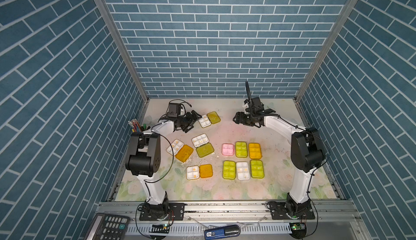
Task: Close pillboxes
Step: Close the lid on the pillbox.
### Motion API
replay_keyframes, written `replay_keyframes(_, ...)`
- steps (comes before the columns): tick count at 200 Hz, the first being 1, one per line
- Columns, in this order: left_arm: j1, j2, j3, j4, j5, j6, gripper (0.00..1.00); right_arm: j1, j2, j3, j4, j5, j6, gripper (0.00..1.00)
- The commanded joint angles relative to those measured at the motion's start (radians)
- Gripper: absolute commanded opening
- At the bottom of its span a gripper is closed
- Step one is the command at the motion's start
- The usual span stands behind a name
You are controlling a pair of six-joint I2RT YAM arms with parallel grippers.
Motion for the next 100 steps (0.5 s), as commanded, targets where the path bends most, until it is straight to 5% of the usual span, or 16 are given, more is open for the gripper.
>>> replay_keyframes(1, 0.010, 0.047, 0.037, -0.014, 0.025, 0.019, 0.92, 0.003, 0.084, 0.078, 0.028, -0.085, 0.029, 0.73)
replay_keyframes(100, 0.011, 0.236, 0.214, -0.116, -0.064, 0.041, 0.92, 0.005, 0.486, 0.467, 0.014, -0.301, 0.075, 0.70)
